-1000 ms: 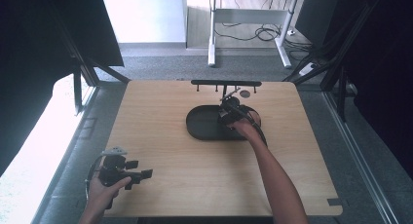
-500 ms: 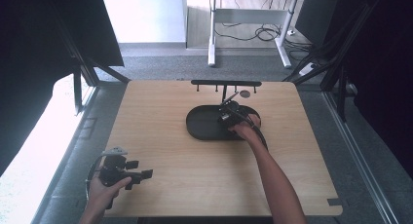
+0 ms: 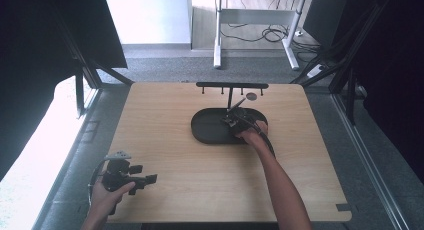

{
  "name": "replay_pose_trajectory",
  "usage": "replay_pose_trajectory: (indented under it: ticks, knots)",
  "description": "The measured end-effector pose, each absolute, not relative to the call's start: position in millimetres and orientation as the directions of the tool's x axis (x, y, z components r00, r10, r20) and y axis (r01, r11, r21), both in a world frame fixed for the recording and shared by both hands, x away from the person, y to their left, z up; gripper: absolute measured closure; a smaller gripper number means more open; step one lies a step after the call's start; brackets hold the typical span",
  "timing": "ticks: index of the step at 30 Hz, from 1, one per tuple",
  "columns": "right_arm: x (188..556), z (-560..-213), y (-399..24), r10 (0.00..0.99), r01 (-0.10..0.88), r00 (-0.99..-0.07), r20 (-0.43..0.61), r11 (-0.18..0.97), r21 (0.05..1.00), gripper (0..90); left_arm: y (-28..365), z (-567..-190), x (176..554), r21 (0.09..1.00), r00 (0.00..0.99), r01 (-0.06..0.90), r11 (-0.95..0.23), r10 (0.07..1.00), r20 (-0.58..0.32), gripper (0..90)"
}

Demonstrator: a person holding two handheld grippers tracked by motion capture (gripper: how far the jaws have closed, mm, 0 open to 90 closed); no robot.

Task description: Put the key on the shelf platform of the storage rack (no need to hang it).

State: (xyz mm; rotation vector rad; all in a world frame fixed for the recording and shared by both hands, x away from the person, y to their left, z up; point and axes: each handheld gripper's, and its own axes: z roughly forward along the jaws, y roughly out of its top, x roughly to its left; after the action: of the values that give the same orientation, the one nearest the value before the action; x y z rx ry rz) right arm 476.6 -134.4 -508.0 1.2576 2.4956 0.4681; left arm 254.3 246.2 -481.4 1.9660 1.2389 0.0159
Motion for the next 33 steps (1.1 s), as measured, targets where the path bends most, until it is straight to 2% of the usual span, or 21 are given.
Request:
replay_pose_trajectory:
  ticks: [14, 33]
  knots:
    - [471.8, -499.6, -136.3, 0.818, 0.699, -0.565, -0.112, 0.546, 0.462, 42.5, 244.8, -482.0, 254.4, 0.622, 0.523, 0.755, -0.209, 0.763, -0.378, 19.8]
    - [429.7, -450.4, -140.6, 0.764, 0.594, -0.636, -0.109, 0.575, 0.562, 41.6, 244.2, -481.2, 254.2, 0.622, 0.526, 0.754, -0.212, 0.763, -0.377, 19.8]
